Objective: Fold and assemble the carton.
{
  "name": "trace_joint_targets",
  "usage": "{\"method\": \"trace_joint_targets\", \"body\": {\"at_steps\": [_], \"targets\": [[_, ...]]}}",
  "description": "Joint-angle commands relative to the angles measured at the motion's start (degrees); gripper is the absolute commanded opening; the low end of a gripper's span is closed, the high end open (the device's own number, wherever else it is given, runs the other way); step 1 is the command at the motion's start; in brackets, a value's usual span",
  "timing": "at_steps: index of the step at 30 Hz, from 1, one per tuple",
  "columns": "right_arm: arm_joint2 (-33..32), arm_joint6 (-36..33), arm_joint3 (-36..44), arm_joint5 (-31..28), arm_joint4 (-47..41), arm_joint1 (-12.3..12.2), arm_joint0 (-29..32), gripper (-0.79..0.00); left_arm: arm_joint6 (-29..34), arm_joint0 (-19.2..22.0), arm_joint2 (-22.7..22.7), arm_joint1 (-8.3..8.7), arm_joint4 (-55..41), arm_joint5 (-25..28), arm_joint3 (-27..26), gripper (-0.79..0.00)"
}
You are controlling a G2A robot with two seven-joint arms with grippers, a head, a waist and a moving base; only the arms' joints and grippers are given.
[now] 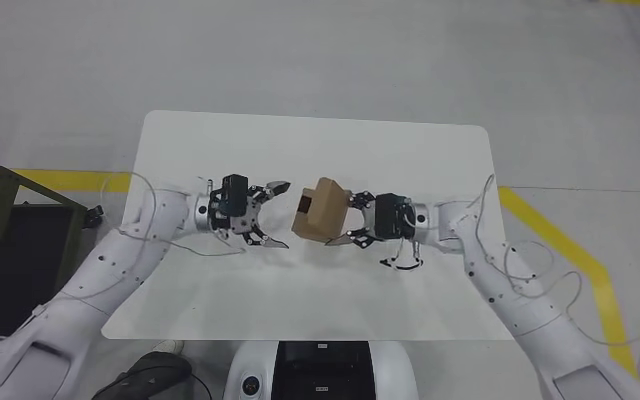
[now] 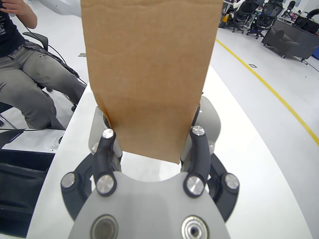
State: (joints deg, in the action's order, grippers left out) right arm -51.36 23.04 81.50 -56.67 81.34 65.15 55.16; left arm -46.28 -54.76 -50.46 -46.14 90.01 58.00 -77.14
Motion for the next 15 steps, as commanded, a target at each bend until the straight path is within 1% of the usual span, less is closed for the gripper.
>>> {"method": "trace_joint_targets", "body": {"at_steps": [1, 5, 10, 15], "targets": [[0.35, 1.21, -0.14, 0.32, 0.93, 0.06, 0.11, -0.576, -0.01, 1.80, 3.00, 0.48, -1.54, 0.00, 0.97, 0.000], [1.37, 3.56, -0.87, 0.78, 2.39, 0.33, -0.18, -0.576, -0.01, 4.75, 8.20, 1.13, -3.45, 0.00, 1.16, 0.000], [2.54, 6.43, -1.99, 1.29, 3.71, 0.72, -0.85, -0.576, -0.01, 8.19, 13.54, 1.72, -5.29, 0.00, 1.13, 0.000], [3.54, 8.26, -2.90, 1.67, 4.65, 1.06, -1.41, -0.576, -0.01, 11.23, 17.34, 1.78, -8.54, 0.00, 2.16, 0.000]]}}
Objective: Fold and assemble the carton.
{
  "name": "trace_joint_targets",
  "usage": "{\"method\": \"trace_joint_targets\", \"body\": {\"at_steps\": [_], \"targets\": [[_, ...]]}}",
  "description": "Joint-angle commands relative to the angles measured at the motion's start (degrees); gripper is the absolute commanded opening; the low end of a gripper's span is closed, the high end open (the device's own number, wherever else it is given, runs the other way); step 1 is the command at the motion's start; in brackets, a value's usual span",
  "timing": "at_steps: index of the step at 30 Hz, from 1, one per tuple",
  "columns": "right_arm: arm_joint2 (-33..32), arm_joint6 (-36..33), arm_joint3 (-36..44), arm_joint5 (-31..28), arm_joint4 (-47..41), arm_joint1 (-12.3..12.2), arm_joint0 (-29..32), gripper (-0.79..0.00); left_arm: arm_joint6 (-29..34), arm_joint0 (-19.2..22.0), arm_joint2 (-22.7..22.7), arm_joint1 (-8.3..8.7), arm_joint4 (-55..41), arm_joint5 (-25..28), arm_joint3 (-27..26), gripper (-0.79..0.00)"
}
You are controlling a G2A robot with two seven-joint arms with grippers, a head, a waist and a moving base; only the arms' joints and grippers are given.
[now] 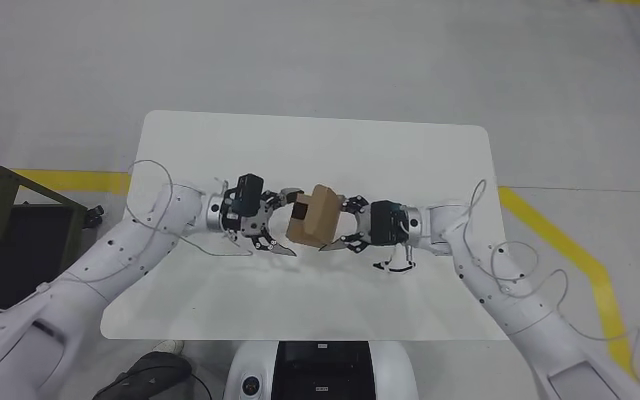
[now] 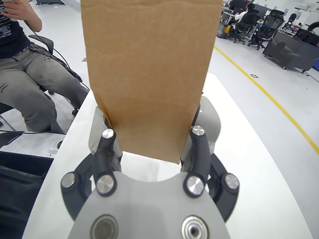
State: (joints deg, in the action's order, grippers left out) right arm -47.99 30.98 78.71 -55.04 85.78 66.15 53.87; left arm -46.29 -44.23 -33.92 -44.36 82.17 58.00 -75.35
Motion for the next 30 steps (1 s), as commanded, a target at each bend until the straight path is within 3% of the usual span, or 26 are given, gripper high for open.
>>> {"method": "trace_joint_targets", "body": {"at_steps": [1, 9, 21, 22, 24, 30], "targets": [[0.32, 0.63, -0.19, 0.08, 0.42, 0.10, -0.18, -0.573, 0.00, 1.23, 1.50, -0.04, -1.08, 0.00, 0.62, 0.000], [0.61, 1.92, -0.26, 0.42, 1.57, 0.14, -0.20, -0.573, 0.00, 4.71, 6.60, -0.48, -1.75, 0.00, 1.78, 0.000], [1.11, 2.52, -0.15, 0.81, 1.89, 0.34, -0.31, -0.533, 0.00, 6.39, 9.46, -0.69, -4.41, 0.00, 2.02, 0.000], [1.15, 2.51, -0.17, 0.83, 1.87, 0.37, -0.35, -0.526, 0.00, 6.49, 9.76, -0.66, -4.41, 0.00, 1.99, -0.080], [1.22, 2.48, -0.17, 0.76, 1.90, 0.39, -0.40, -0.523, 0.00, 6.76, 10.34, -0.60, -4.39, 0.00, 2.00, -0.169], [1.07, 2.67, -0.13, 0.82, 2.05, 0.35, -0.32, -0.499, 0.00, 7.57, 11.60, -0.48, -4.78, 0.00, 2.23, -0.289]]}}
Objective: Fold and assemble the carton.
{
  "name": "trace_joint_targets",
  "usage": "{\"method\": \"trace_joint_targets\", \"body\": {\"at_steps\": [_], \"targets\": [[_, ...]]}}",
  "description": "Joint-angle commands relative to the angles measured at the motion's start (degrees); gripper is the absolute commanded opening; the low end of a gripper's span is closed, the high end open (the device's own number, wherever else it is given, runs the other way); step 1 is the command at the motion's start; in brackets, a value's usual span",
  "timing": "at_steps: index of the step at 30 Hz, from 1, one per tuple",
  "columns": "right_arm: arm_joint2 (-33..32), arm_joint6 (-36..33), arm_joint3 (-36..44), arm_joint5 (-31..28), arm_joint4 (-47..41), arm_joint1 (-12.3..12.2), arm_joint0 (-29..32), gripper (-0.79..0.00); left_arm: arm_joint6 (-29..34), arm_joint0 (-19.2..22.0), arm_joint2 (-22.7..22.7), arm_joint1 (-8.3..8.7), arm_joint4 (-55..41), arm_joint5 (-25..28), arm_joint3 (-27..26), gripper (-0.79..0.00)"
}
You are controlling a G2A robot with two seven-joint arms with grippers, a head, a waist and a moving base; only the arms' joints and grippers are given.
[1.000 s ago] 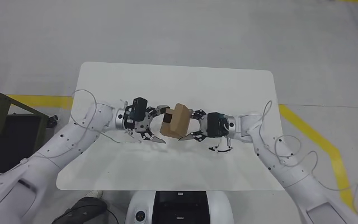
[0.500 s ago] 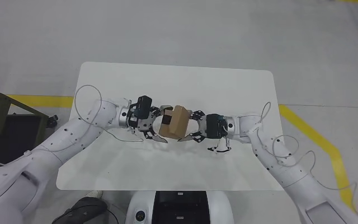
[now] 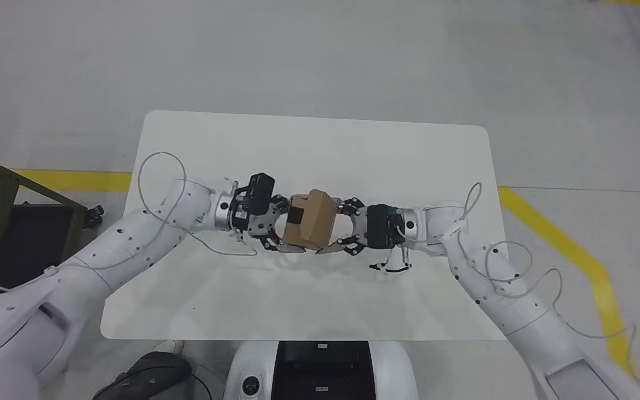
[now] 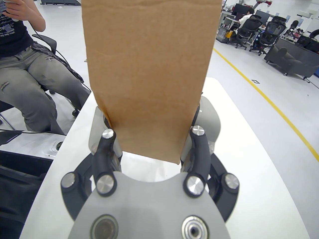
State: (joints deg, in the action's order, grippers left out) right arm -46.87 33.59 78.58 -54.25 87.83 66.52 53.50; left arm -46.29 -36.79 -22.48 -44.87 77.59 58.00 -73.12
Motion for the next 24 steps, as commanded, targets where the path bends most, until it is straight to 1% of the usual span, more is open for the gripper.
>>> {"method": "trace_joint_targets", "body": {"at_steps": [1, 2, 5, 6, 8, 10, 12, 14, 20, 22, 24], "targets": [[-0.09, 0.07, 0.04, 0.01, 0.01, -0.03, 0.08, -0.493, 0.00, 0.22, 0.25, 0.09, -0.38, 0.00, -0.01, -0.317], [-0.13, 0.11, 0.09, -0.02, 0.00, -0.04, 0.12, -0.474, 0.00, 0.25, 0.30, 0.15, -0.66, 0.00, -0.02, -0.336], [-0.20, 0.34, 0.20, 0.10, 0.04, -0.06, 0.24, -0.425, 0.00, 0.28, 0.45, 0.36, -1.44, 0.00, -0.05, -0.314], [-0.21, 0.39, 0.20, 0.11, 0.08, -0.07, 0.26, -0.394, 0.00, 0.30, 0.50, 0.43, -1.61, 0.00, -0.03, -0.299], [-0.16, 0.39, 0.20, -0.03, 0.14, -0.06, 0.25, -0.222, 0.00, 0.27, 0.59, 0.54, -2.11, 0.00, -0.08, -0.286], [-0.10, 0.34, 0.16, 0.00, 0.09, -0.03, 0.22, -0.012, 0.00, 0.27, 0.55, 0.66, -2.57, 0.00, 0.00, -0.271], [-0.05, 0.29, -0.07, -0.01, -0.11, 0.01, 0.22, 0.000, 0.00, 0.30, 0.32, 0.80, -2.67, 0.00, 0.69, -0.234], [-0.15, 0.07, -0.39, 0.03, -0.30, 0.00, 0.30, 0.000, 0.00, 0.40, -0.05, 0.89, -2.15, 0.00, 1.86, -0.225], [-2.56, -1.61, -0.29, 0.98, -1.60, -0.66, 1.88, 0.000, 0.05, 0.28, -1.06, 0.78, -0.65, 0.00, 4.25, -0.256], [-4.21, -4.43, -0.33, 2.47, -3.10, -1.01, 3.02, 0.000, 1.18, 0.19, -1.60, 0.70, 0.22, -1.01, 5.34, -0.259], [-6.13, -8.00, 0.87, 4.64, -6.88, -1.24, 4.56, 0.000, 2.86, -0.17, -1.96, 0.50, 0.47, -2.06, 5.66, -0.256]]}}
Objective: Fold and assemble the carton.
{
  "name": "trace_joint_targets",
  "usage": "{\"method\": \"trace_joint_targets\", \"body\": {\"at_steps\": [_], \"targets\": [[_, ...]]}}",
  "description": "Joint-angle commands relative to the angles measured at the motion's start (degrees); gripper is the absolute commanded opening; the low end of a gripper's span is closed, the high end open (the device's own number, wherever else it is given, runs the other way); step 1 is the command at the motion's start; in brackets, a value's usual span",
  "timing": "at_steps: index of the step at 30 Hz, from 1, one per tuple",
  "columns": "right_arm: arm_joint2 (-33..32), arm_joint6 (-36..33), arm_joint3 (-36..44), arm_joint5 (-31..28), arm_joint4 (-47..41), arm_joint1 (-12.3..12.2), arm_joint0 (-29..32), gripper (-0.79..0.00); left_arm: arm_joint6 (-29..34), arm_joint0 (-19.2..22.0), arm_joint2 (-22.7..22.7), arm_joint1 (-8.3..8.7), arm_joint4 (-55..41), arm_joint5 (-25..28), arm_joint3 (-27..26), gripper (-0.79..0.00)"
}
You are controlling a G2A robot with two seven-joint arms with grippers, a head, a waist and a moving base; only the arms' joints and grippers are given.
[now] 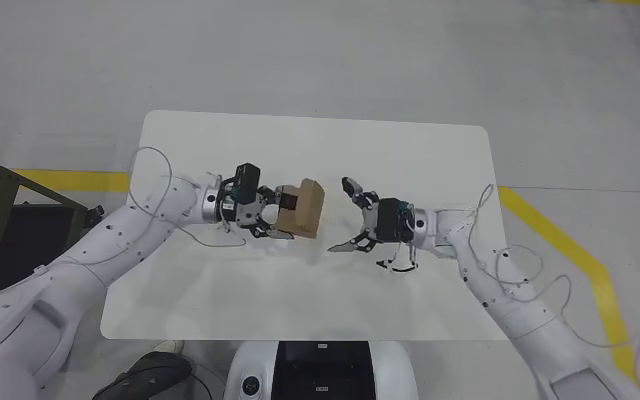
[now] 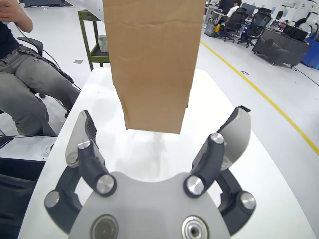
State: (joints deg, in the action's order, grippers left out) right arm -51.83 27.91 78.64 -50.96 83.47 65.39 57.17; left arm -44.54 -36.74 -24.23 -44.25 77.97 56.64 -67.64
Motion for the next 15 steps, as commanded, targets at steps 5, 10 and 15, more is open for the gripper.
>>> {"method": "trace_joint_targets", "body": {"at_steps": [5, 10, 15], "targets": [[-4.87, -9.10, 6.35, 3.62, -7.68, -0.93, 4.86, -0.409, 6.46, -1.09, -1.12, -0.67, -0.04, -3.40, -0.03, -0.274], [-6.57, -12.79, 10.14, 4.56, -10.33, -1.31, 7.12, -0.785, 9.51, -1.83, -2.21, -1.10, -0.93, -4.18, -0.62, -0.280], [-5.73, -14.95, 12.38, 3.74, -10.02, -1.17, 6.82, -0.785, 12.71, -2.50, -3.15, -1.48, -0.86, -5.05, -0.97, -0.274]]}}
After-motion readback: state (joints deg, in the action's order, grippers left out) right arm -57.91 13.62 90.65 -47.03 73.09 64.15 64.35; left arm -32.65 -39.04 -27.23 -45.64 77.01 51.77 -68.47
